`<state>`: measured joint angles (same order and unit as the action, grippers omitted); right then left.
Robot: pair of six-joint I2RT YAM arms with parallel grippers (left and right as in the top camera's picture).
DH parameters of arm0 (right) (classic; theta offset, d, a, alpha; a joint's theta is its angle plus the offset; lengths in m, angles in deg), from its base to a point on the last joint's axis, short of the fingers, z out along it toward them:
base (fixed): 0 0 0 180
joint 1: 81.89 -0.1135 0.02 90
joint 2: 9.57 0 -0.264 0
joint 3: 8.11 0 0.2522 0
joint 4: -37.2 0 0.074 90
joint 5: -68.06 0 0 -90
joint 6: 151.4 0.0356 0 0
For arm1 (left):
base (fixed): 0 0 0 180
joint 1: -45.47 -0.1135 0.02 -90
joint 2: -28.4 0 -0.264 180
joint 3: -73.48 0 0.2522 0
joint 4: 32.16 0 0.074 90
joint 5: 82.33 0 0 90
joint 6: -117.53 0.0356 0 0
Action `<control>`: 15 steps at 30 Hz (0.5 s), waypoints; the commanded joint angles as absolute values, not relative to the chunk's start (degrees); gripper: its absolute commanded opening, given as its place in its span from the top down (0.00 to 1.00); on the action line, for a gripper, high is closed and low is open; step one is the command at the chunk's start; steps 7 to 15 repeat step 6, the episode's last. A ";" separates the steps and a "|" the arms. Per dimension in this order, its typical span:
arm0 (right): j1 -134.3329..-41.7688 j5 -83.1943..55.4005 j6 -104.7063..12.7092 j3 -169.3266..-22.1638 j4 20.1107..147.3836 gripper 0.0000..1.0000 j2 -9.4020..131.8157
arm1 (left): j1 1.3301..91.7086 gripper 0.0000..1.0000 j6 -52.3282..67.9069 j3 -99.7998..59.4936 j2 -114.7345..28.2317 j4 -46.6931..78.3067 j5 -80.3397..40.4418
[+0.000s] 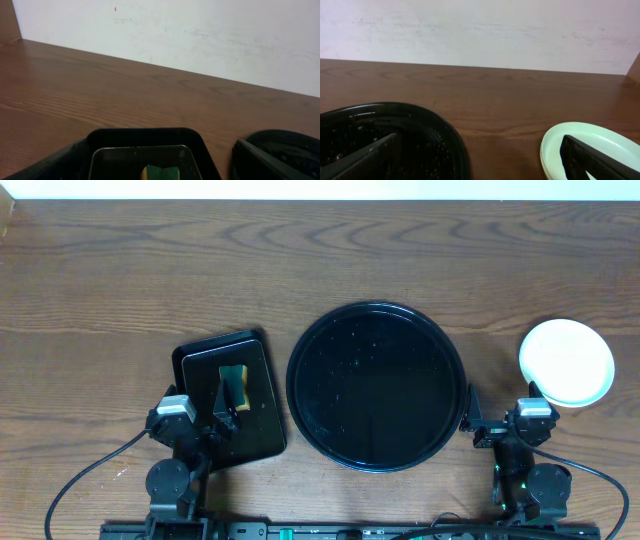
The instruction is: Clean dirty plates on tray and stack at the side
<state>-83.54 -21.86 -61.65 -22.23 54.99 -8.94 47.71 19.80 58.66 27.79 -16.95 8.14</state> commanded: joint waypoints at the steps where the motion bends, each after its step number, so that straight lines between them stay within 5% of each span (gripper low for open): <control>1: -84.59 -21.47 -60.80 -22.16 55.26 0.01 -9.27 | 47.40 0.09 19.30 59.49 28.06 -14.52 10.74; 15: -84.59 -21.47 -60.80 -22.16 55.26 0.01 -9.27 | 47.40 0.09 19.30 59.49 28.06 -14.52 10.74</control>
